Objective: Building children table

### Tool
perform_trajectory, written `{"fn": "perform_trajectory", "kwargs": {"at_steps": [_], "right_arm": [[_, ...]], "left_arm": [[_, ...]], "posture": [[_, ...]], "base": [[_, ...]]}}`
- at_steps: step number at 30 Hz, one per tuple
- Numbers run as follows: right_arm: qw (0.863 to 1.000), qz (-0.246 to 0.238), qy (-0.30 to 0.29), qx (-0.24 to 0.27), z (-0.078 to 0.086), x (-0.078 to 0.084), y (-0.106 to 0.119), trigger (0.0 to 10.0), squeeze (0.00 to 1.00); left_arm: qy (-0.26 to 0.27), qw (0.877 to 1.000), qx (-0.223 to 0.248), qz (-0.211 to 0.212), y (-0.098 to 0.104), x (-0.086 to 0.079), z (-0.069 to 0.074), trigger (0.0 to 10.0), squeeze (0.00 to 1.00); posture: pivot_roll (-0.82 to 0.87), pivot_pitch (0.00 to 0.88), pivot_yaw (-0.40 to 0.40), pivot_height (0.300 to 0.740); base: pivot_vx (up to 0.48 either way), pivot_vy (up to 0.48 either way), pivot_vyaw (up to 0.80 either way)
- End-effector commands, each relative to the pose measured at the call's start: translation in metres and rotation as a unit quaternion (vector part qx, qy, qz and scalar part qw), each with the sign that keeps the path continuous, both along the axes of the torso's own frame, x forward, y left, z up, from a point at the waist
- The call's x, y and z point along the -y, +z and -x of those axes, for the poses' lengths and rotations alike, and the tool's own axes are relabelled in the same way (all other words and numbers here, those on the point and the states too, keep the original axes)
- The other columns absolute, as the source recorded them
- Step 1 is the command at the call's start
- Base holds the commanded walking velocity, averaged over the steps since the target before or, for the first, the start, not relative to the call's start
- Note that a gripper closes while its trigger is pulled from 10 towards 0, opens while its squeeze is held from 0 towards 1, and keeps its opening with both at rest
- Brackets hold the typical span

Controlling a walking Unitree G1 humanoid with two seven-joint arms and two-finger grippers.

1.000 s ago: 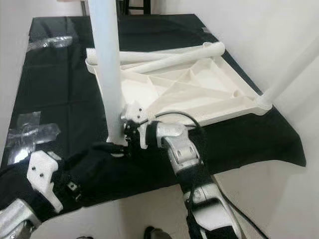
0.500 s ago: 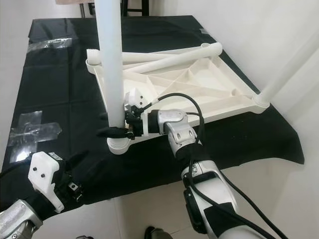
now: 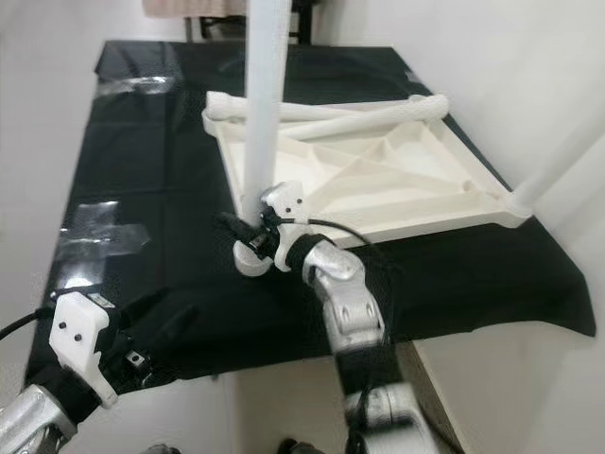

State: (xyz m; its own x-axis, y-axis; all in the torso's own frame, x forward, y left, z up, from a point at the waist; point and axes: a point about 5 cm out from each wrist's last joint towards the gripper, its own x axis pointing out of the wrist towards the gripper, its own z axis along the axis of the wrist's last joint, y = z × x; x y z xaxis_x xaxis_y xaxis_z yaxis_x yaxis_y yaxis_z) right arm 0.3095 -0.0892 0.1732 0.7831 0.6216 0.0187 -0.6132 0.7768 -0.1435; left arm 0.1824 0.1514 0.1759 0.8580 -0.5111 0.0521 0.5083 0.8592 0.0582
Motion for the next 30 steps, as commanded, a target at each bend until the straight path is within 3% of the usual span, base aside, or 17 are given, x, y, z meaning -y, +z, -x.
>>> {"fn": "perform_trajectory", "kwargs": {"at_steps": [1, 5, 6, 7, 9, 10, 11, 14, 15, 16, 17, 18, 21, 23, 29, 30], "right_arm": [[0.996, 0.065, 0.009, -0.055, 0.009, -0.001, -0.027, 0.0, 0.00], [0.996, 0.073, 0.018, -0.048, 0.005, -0.004, -0.026, 0.0, 0.00], [0.996, 0.073, 0.012, -0.050, 0.001, -0.006, -0.024, 3.6, 0.00], [0.997, 0.064, 0.023, -0.044, -0.003, -0.010, -0.019, 10.0, 0.00], [0.997, 0.057, 0.031, -0.040, -0.005, -0.013, -0.016, 10.0, 0.00], [0.997, 0.044, 0.042, -0.037, -0.008, -0.015, -0.009, 10.0, 0.33], [0.995, 0.026, 0.089, -0.029, -0.010, -0.019, 0.000, 10.0, 1.00], [0.989, 0.007, 0.149, -0.014, -0.009, -0.022, 0.016, 10.0, 1.00], [0.974, 0.008, 0.224, 0.013, -0.009, -0.020, 0.028, 10.0, 1.00], [0.970, 0.010, 0.242, 0.019, -0.009, -0.020, 0.031, 10.0, 0.75], [0.970, 0.010, 0.242, 0.019, -0.009, -0.020, 0.031, 10.0, 0.75], [0.960, 0.023, 0.279, 0.021, -0.010, -0.018, 0.033, 10.0, 0.00], [0.949, 0.042, 0.312, 0.021, -0.013, -0.017, 0.033, 10.0, 0.00], [0.930, 0.057, 0.362, 0.009, -0.020, -0.016, 0.034, 10.0, 0.00], [0.924, 0.029, 0.382, -0.018, -0.034, -0.026, 0.035, 10.0, 0.00], [0.920, 0.029, 0.391, -0.025, -0.036, -0.028, 0.034, 1.0, 0.00]], "left_arm": [[-0.008, 1.000, -0.001, 0.001, 0.001, 0.000, 0.000, 10.0, 0.00], [-0.013, 1.000, -0.001, 0.000, 0.001, 0.002, -0.001, 10.0, 0.00], [-0.009, 1.000, 0.001, -0.001, 0.001, 0.001, -0.001, 10.0, 0.00], [-0.005, 1.000, 0.002, -0.002, 0.001, 0.000, -0.002, 10.0, 0.00], [-0.002, 1.000, 0.003, -0.003, 0.001, -0.001, -0.002, 10.0, 0.00], [-0.001, 1.000, 0.003, -0.003, 0.001, -0.002, -0.002, 10.0, 0.00], [-0.001, 1.000, 0.004, -0.003, 0.001, -0.001, -0.003, 10.0, 0.00], [-0.002, 1.000, 0.005, -0.003, 0.001, -0.001, -0.003, 10.0, 0.00], [-0.003, 1.000, 0.005, -0.002, 0.001, 0.000, -0.004, 10.0, 0.00], [-0.003, 1.000, 0.005, -0.002, 0.001, 0.000, -0.004, 10.0, 0.00], [-0.003, 1.000, 0.005, -0.002, 0.001, 0.000, -0.004, 10.0, 0.00], [-0.003, 1.000, 0.005, -0.002, 0.001, 0.000, -0.004, 10.0, 0.00], [-0.003, 1.000, 0.005, -0.003, 0.000, 0.000, -0.004, 10.0, 0.00], [-0.002, 1.000, 0.004, -0.005, 0.000, 0.000, -0.003, 10.0, 0.00], [-0.006, 1.000, -0.004, -0.008, -0.003, 0.000, -0.001, 10.0, 0.00], [-0.008, 1.000, -0.007, -0.010, -0.004, 0.001, 0.000, 10.0, 0.00]], "posture": [[0.10, 0.250, -0.115, 0.740], [0.12, 0.248, -0.121, 0.740], [0.13, 0.239, -0.125, 0.740], [0.14, 0.236, -0.124, 0.740], [0.14, 0.235, -0.123, 0.740], [0.14, 0.231, -0.122, 0.740], [0.16, 0.223, -0.122, 0.740], [0.16, 0.219, -0.123, 0.740], [0.16, 0.215, -0.127, 0.740], [0.17, 0.212, -0.129, 0.740], [0.17, 0.212, -0.129, 0.740], [0.17, 0.211, -0.132, 0.740], [0.18, 0.208, -0.136, 0.740], [0.18, 0.206, -0.141, 0.740], [0.19, 0.208, -0.147, 0.740], [0.20, 0.209, -0.149, 0.740]], "base": [[0.000, 0.000, 0.00], [0.000, 0.000, 0.00], [0.000, 0.000, 0.00], [0.000, 0.000, 0.00], [0.000, 0.000, 0.00], [0.000, 0.000, 0.00], [0.000, 0.000, 0.00], [0.000, 0.000, 0.00], [0.000, 0.000, 0.00], [0.000, 0.000, 0.00], [0.000, 0.000, 0.00], [0.000, 0.000, 0.00], [0.000, 0.000, 0.00], [0.000, 0.000, 0.00], [0.000, 0.000, 0.00], [0.000, 0.000, 0.00]]}}
